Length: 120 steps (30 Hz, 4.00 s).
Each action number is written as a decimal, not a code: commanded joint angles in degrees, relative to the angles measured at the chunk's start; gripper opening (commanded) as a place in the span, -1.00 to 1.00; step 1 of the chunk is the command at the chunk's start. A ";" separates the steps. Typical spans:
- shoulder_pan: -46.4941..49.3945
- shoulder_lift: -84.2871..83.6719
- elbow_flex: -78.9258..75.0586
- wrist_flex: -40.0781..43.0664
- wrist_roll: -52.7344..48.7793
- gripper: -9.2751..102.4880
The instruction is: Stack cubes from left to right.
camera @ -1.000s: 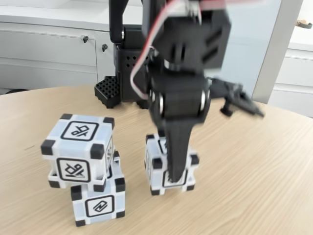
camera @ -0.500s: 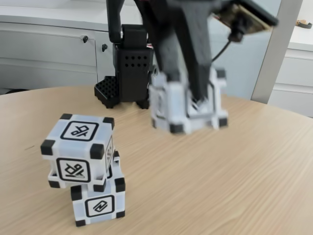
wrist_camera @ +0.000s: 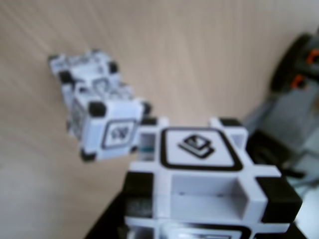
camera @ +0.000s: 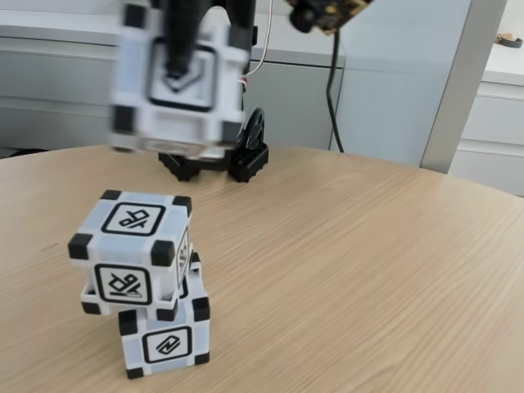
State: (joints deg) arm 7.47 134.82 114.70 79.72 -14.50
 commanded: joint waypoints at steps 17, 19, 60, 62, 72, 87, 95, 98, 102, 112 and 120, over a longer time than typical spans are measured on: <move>3.25 -5.19 -10.72 10.99 4.92 -0.84; 3.60 -8.88 -13.89 11.07 5.01 -0.84; 3.60 -21.62 -19.95 18.46 7.12 -0.48; 3.60 -21.62 -19.95 18.37 7.21 -0.44; 3.60 -20.57 -19.34 18.37 7.12 -0.25; -11.60 -8.35 -18.63 18.81 15.82 -0.35; -20.83 -8.79 -18.46 16.35 23.47 -0.84; -20.92 -9.93 -18.37 13.45 22.94 -0.84; -20.92 -13.89 -14.24 11.95 21.45 -0.84; -21.01 -21.53 -9.76 11.87 24.26 -0.84; -20.04 -33.05 -9.84 11.87 21.27 -0.84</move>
State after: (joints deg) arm -13.36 103.54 105.21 92.29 7.65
